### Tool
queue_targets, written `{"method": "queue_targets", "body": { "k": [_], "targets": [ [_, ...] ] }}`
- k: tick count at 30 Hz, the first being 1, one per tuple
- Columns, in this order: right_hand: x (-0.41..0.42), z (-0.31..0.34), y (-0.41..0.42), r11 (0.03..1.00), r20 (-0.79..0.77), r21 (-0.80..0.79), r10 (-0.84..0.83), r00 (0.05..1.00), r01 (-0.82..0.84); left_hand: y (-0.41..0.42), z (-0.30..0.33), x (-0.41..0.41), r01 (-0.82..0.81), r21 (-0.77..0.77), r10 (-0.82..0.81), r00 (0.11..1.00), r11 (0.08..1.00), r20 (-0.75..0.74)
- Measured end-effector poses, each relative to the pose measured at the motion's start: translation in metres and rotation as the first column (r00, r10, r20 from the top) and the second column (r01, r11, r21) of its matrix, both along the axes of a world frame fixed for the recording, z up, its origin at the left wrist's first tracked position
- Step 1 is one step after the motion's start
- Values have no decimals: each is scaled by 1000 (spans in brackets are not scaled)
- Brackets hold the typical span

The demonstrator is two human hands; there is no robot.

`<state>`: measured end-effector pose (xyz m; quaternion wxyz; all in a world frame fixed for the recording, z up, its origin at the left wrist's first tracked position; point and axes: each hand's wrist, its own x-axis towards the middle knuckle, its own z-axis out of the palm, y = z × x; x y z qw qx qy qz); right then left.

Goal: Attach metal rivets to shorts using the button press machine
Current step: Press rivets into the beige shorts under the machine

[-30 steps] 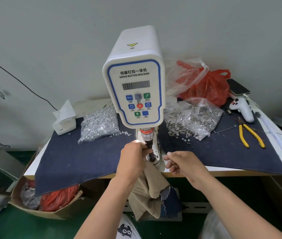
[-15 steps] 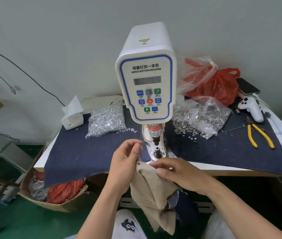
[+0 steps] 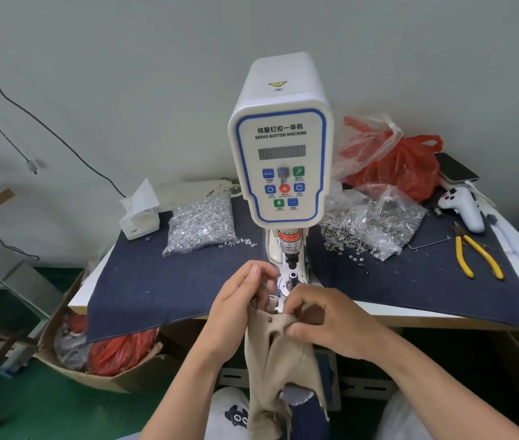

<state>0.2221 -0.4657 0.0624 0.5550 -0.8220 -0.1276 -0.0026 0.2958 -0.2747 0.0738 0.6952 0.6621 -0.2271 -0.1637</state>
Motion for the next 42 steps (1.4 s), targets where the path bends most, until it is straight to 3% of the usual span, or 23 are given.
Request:
{"method": "queue_targets", "body": {
  "k": [3,6,8,10,12,16,17,20,22,25,31,42],
  "targets": [
    [-2,4,-2,998,18,62,-23,1000,22,9,3,-1,101,212,-146,967,972,208],
    [-2,7,-3,993,5,120,-21,1000,20,11,1,-5,121,469,-327,862,875,388],
    [-2,11,-6,991,-20,135,15,1000,-13,12,-3,-5,111,411,-310,834,905,456],
    [1,13,-15,998,-61,-17,63,996,-64,15,-4,-3,141,270,-243,885,952,397],
    [4,14,-26,974,-132,-198,88,987,-113,18,-6,0,187,164,-223,946,969,237],
    [7,12,-37,979,-229,-94,153,961,-179,16,-20,2,258,-23,-258,966,966,-2],
    [7,10,-38,986,-230,-36,153,961,-166,14,-22,3,256,9,-256,967,967,-10],
    [7,0,-41,989,-260,135,97,961,-63,9,-30,10,184,294,-222,970,938,102],
    [11,-8,-41,984,-290,180,45,956,8,5,-33,15,160,370,-211,972,915,101],
    [22,-21,-41,977,-304,160,-87,949,141,-3,-36,20,128,378,-160,986,917,55],
    [45,-36,-37,929,-296,181,-261,919,322,-23,-48,34,-71,373,32,994,925,109],
    [53,-44,-40,952,-292,161,-206,934,261,-29,-72,46,-144,401,81,982,905,168]
  ]
}}
